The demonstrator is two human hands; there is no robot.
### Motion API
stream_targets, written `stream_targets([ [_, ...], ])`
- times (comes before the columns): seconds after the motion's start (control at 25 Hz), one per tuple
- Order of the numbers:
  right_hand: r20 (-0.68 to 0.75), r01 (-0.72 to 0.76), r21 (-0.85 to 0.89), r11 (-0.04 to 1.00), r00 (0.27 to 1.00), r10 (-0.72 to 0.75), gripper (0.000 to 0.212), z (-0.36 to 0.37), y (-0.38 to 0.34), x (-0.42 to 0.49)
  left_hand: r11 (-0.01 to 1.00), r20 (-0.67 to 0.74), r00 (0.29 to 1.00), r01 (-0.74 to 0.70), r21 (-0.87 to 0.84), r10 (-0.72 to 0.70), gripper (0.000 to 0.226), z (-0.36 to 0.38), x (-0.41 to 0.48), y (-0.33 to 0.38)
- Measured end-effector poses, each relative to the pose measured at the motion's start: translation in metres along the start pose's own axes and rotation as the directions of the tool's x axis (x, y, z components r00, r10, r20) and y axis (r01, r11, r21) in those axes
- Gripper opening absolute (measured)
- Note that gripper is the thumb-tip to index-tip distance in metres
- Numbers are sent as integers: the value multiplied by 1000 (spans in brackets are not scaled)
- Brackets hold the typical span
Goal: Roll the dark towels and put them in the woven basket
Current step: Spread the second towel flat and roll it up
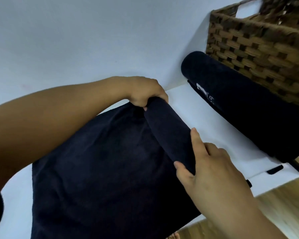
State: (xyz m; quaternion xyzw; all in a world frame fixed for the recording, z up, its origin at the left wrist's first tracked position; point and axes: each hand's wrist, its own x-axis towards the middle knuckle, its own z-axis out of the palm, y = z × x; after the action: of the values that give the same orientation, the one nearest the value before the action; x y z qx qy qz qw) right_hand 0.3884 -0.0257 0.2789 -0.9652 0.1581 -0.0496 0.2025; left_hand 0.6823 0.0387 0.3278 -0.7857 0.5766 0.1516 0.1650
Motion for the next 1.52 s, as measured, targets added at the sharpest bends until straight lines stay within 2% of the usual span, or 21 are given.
stream_targets([
  [0.04, -33, -6, -95, 995, 999, 3, 82, 5, -2, 1, 999, -77, 997, -11, -32, 8, 57, 3, -3, 1],
  [0.12, -97, -48, -151, 987, 995, 33, 82, 18, -8, -3, 996, -291, 954, -80, -28, 68, 59, 20, -13, 0],
  [0.2, -166, -25, -218, 976, 986, -11, 83, 32, -16, -7, 994, -523, 847, -105, 14, 97, 56, 52, -25, -1],
  [0.32, -167, 84, -264, 961, 977, -132, 83, 42, -31, -17, 996, -667, 741, 23, -81, -71, 62, 96, -49, 5],
  [0.44, -1, 167, -294, 941, 985, -175, 95, 42, -62, -33, 980, -657, 733, 72, -184, -177, 82, 118, -76, 8],
  [0.52, 159, 263, -414, 872, 964, -215, 97, 47, -85, -44, 972, -657, 723, 89, -220, -214, 82, 129, -100, 8],
  [0.56, 210, 283, -413, 866, 954, -211, 93, 45, -93, -49, 968, -656, 719, 102, -231, -232, 80, 133, -111, 9],
  [0.64, 128, 269, -292, 918, 962, -242, 72, 48, -95, -53, 957, -634, 726, 119, -266, -266, 75, 134, -127, 10],
  [0.68, 2, 276, -173, 945, 960, -280, 54, 43, -86, -51, 954, -631, 727, 118, -275, -272, 70, 130, -129, 11],
  [0.72, -223, 283, -33, 958, 933, -283, 40, 38, -74, -46, 953, -625, 732, 116, -280, -273, 65, 126, -130, 12],
  [0.76, -296, 272, 128, 954, 928, -225, 33, 28, -63, -39, 953, -612, 743, 119, -277, -271, 60, 122, -131, 12],
  [0.8, -297, 217, 230, 949, 944, -144, 38, 16, -55, -32, 956, -597, 756, 131, -263, -268, 57, 116, -130, 10],
  [0.88, -111, 56, 287, 956, 993, -25, 70, 7, -42, -23, 968, -561, 791, 171, -182, -245, 53, 98, -128, 4],
  [0.96, 32, 18, 224, 974, 999, -26, 95, 12, -40, -24, 988, -529, 837, 154, -18, -140, 49, 78, -119, 0],
  [1.0, 51, 44, 217, 975, 997, -56, 101, 14, -43, -28, 989, -510, 858, 126, 81, -68, 49, 68, -111, 0],
  [1.12, 70, 70, 248, 966, 993, -90, 99, 15, -42, -30, 970, -324, 943, -1, 242, 82, 67, 42, -82, 2],
  [1.2, 77, 40, 290, 956, 995, -65, 91, 10, -29, -24, 971, -113, 992, -20, 239, 48, 77, 25, -58, 3],
  [1.24, 71, 25, 299, 954, 996, -49, 87, 6, -20, -21, 975, -61, 997, -25, 221, 40, 76, 19, -46, 4],
  [1.28, 60, 13, 293, 956, 998, -32, 85, 2, -12, -15, 979, -69, 996, -40, 198, 54, 73, 14, -35, 5],
  [1.4, 20, -16, 243, 970, 1000, 12, 83, -6, 7, 0, 992, -248, 964, -76, 103, 100, 69, 16, -18, 11],
  [1.52, 7, 13, 138, 990, 1000, -14, 85, 0, 5, 0, 998, -445, 895, -58, -34, 37, 70, 46, -32, 14],
])
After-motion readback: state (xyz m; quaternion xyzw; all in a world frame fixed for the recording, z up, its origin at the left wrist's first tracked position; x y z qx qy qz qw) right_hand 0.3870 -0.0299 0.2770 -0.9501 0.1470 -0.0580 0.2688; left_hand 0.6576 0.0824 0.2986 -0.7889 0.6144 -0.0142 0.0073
